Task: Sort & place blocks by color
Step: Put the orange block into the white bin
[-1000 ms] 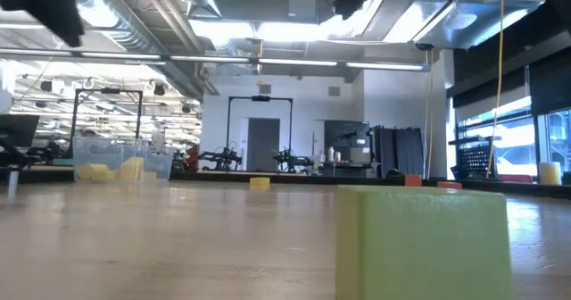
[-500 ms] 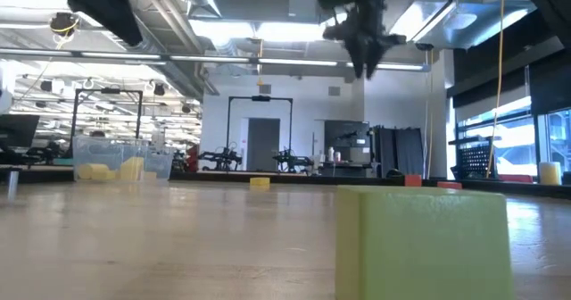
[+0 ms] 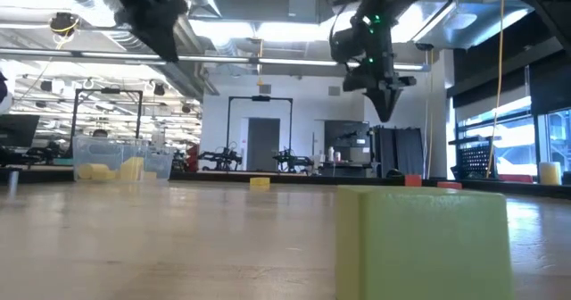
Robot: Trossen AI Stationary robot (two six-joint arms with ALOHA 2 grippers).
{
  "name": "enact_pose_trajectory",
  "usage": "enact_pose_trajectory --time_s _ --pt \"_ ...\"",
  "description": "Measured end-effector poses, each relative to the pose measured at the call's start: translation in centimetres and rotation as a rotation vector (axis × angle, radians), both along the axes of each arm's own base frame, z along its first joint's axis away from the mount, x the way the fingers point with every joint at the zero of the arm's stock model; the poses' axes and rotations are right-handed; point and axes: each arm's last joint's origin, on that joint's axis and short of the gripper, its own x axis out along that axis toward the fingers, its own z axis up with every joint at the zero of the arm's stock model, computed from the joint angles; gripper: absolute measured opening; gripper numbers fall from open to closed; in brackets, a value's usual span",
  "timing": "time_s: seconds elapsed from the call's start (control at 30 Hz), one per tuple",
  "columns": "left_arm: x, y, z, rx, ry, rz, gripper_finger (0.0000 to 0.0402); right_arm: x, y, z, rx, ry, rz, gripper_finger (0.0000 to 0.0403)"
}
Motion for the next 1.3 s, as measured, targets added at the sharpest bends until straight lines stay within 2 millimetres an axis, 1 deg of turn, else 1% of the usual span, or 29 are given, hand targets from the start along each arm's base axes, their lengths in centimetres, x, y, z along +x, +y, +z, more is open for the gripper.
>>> enact_pose_trajectory --time_s 0.13,0.23,0.33,0.4,0.47,0.57,0.7,0.83,1.03,1.13,1.3 --pt "0.2 3.1 0.4 -0.014 -0.066 0.051 0.0082 -1.1 -1.0 -1.2 0.025 -0.006 -0.077 0.0011" --pt "0.0 5.0 0.9 -0.017 -0.108 0.025 0.0082 -1.9 -1.5 -2.0 0.081 -0.040 -0.192 0.0018" --pt "-0.3 6.5 1.2 -0.019 -0.111 -0.087 0.0082 -2.6 -1.9 -2.5 0.136 -0.075 -0.276 0.0041" --pt "-0.5 7.3 1.4 -0.016 -0.105 -0.157 0.0082 -2.8 -2.1 -2.8 0.147 -0.076 -0.288 0.0061" --pt "-0.9 8.0 1.5 -0.004 -0.096 -0.183 0.0082 -2.9 -2.3 -3.2 0.140 -0.085 -0.294 0.0083" --pt "-1.6 9.0 1.5 0.012 -0.072 -0.181 0.0082 -3.1 -2.4 -3.5 0.136 -0.095 -0.365 0.0118" --pt "-2.4 10.0 1.5 0.016 -0.057 -0.182 0.0082 -3.5 -2.7 -4.1 0.122 -0.103 -0.563 0.0159" --pt "-2.9 10.5 1.5 0.018 -0.045 -0.213 0.0082 -4.3 -3.2 -5.2 0.119 -0.103 -0.645 0.0179" --pt "-3.3 11.0 1.5 0.021 -0.038 -0.211 0.0082 -5.4 -4.0 -7.3 0.096 -0.144 -0.810 0.0185" --pt "-3.5 11.2 1.5 0.022 -0.038 -0.201 0.0082 -5.8 -4.5 -7.9 0.078 -0.174 -0.833 0.0185" --pt "-3.6 11.3 1.5 0.021 -0.039 -0.197 0.0082 -6.7 -4.8 -8.7 0.081 -0.167 -0.892 0.0185"
